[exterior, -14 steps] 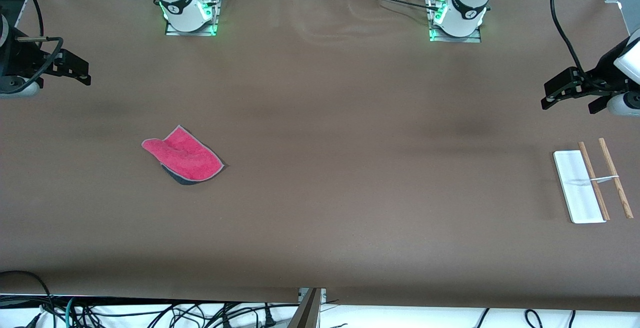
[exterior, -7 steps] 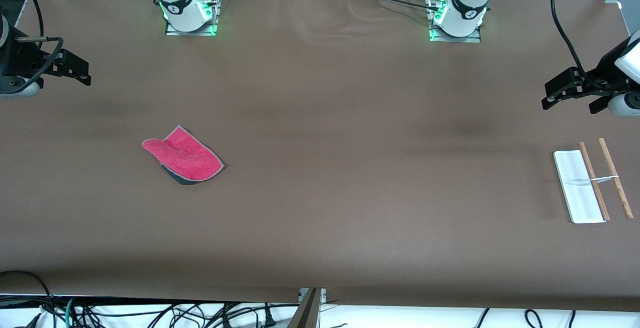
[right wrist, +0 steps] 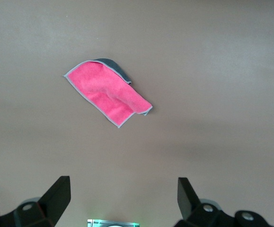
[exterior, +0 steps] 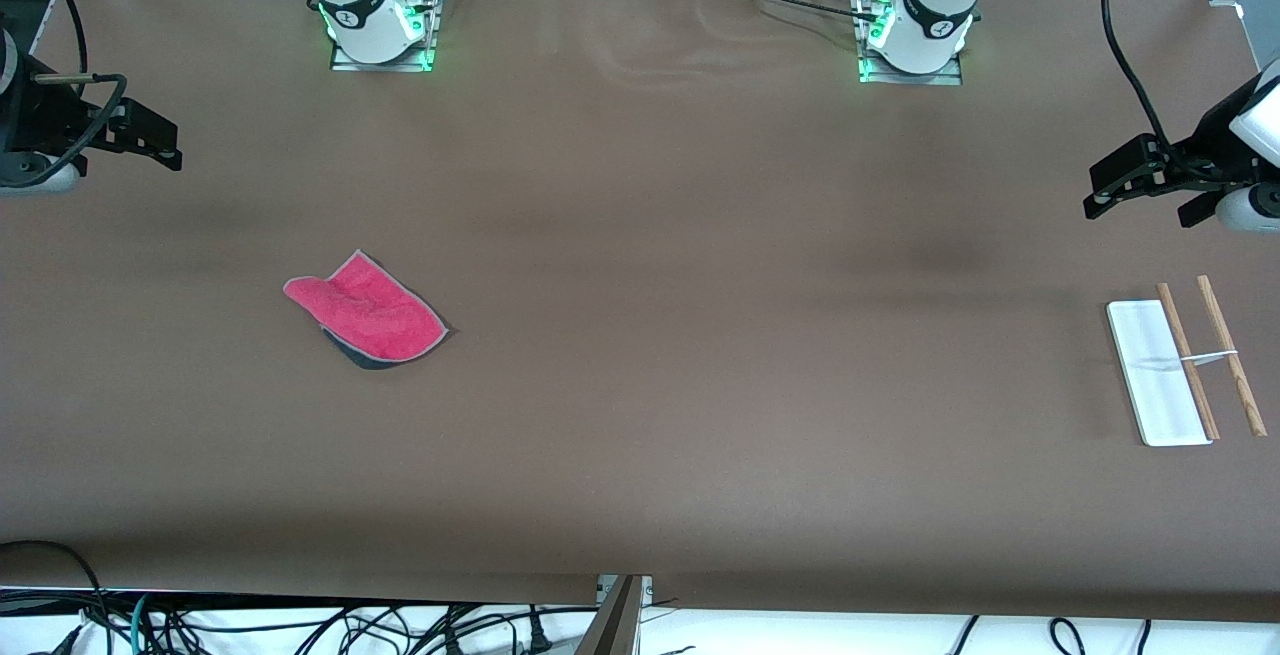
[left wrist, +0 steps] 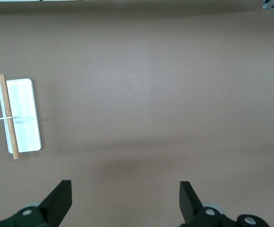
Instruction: Pass towel and hang on rack
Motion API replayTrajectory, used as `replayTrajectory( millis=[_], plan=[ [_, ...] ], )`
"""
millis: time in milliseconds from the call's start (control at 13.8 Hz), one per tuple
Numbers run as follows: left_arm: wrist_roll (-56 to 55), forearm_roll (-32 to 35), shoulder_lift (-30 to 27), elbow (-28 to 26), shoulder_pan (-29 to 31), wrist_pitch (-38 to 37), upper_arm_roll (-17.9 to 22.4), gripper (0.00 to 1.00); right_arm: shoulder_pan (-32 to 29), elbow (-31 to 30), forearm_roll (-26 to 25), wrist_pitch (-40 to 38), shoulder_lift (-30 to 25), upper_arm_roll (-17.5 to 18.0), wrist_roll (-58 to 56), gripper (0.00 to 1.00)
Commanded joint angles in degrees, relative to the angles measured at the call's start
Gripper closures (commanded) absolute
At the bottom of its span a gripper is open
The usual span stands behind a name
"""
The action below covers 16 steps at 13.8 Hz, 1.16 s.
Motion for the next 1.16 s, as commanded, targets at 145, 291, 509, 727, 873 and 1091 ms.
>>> replayTrajectory(
  millis=[145, 291, 509, 727, 873, 1091],
  plan=[
    [0.04, 0.68, 0.87, 1.85, 0.21, -0.49, -0.06, 0.0, -0.21, 1.45, -0.57, -0.32, 0.87, 0.1, -0.06, 0.0],
    [0.04, 0.77, 0.87, 1.85, 0.12, -0.41, -0.06, 0.0, -0.13, 1.54, -0.49, -0.32, 0.96, 0.1, -0.06, 0.0],
    [0.04, 0.68, 0.87, 1.85, 0.21, -0.49, -0.15, 0.0, -0.04, 1.45, 0.04, 0.11, 1.14, 0.1, 0.29, 0.0],
    [0.04, 0.68, 0.78, 1.85, 0.21, -0.58, -0.15, 0.0, 0.66, 1.45, -0.14, 1.34, 4.12, 0.63, 0.82, 0.0],
    [0.04, 0.77, 0.78, 1.85, 0.21, -0.58, -0.15, 0.0, 2.93, 1.27, -0.48, 3.71, 8.84, 0.63, 0.65, 0.0],
    [0.04, 0.68, 0.78, 1.85, 0.29, -0.49, -0.06, 0.0, 5.75, 1.27, -0.75, 10.2, 14.3, 0.63, 0.47, 0.0]
  ],
)
